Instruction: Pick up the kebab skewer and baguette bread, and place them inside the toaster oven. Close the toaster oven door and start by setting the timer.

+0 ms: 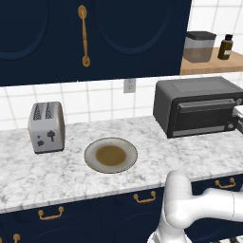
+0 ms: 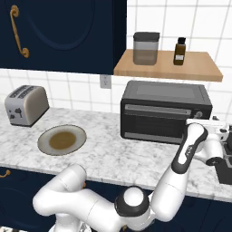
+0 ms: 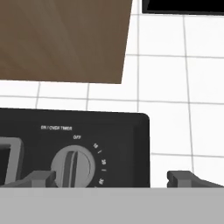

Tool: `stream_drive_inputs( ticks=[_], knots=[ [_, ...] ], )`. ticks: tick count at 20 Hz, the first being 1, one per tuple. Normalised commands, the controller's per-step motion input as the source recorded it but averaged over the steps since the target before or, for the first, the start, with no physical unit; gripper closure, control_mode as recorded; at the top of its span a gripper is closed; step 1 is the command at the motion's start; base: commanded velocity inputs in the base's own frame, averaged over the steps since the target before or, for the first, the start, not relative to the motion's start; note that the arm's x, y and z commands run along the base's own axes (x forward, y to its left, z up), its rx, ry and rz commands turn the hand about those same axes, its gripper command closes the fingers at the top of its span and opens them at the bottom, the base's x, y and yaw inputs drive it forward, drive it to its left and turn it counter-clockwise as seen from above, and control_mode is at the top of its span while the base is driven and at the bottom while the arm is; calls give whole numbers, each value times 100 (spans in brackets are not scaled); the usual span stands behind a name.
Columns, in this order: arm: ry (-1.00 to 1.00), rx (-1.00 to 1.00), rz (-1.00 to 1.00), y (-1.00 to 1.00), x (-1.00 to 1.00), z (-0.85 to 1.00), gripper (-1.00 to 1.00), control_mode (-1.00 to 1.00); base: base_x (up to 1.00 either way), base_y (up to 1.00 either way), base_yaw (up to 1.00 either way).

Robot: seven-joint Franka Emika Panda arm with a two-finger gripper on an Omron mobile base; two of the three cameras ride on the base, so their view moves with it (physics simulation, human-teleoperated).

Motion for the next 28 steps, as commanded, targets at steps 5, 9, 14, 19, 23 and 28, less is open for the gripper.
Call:
stream_drive_inputs(
  ticks=[5, 9, 14, 19, 23, 28],
  knots=[
    [0, 1, -2, -1, -7, 35, -100, -100, 0, 0, 0],
    [0, 0, -3, 0, -3, 26, -100, -100, 0, 0, 0],
    [0, 0, -2, 0, -12, -10, -100, -100, 0, 0, 0],
    [0, 0, 0, 0, -13, -25, -100, -100, 0, 0, 0],
    [0, 0, 0, 0, 0, 0, -100, -100, 0, 0, 0],
    [0, 0, 0, 1, 4, 0, -100, -100, 0, 0, 0]
  ],
)
